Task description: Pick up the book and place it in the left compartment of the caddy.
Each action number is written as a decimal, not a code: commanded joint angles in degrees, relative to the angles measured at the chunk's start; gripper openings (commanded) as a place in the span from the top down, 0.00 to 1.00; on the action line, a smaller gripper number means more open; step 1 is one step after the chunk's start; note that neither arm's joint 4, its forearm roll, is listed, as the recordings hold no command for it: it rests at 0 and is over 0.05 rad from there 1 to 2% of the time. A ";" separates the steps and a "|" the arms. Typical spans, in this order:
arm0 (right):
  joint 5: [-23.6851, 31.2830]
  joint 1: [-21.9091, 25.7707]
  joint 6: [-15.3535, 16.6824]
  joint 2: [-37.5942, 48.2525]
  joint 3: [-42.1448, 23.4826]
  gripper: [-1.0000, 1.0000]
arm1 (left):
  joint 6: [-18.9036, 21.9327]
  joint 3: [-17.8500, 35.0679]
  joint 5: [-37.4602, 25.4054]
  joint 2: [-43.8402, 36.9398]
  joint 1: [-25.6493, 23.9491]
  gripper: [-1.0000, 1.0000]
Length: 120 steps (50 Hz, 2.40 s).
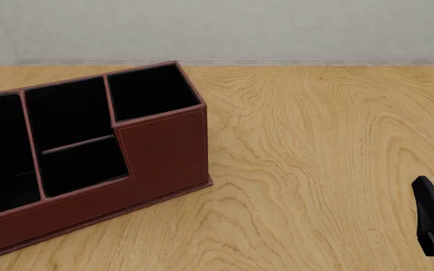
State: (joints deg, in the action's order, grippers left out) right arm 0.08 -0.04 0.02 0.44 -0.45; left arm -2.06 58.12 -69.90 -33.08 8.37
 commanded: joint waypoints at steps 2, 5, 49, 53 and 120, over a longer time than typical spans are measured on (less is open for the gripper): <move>-0.11 0.03 -0.02 0.00 0.09 0.00 | 0.75 2.64 0.00 -2.59 1.56 1.00; -0.11 0.03 -0.01 0.00 0.09 0.00 | 0.56 3.39 0.00 -3.49 1.99 1.00; -0.11 0.01 -0.03 0.00 0.09 0.00 | 1.27 2.27 4.84 -11.49 3.42 1.00; -0.11 0.02 -0.04 0.00 0.09 0.00 | 1.30 0.64 6.06 -11.78 3.44 1.00; -0.11 0.04 -0.02 0.01 0.09 0.00 | 1.08 -8.58 24.16 -22.98 7.43 1.00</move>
State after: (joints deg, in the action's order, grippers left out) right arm 0.08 -0.04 0.02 0.44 -0.45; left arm -2.31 49.19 -47.66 -54.33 14.99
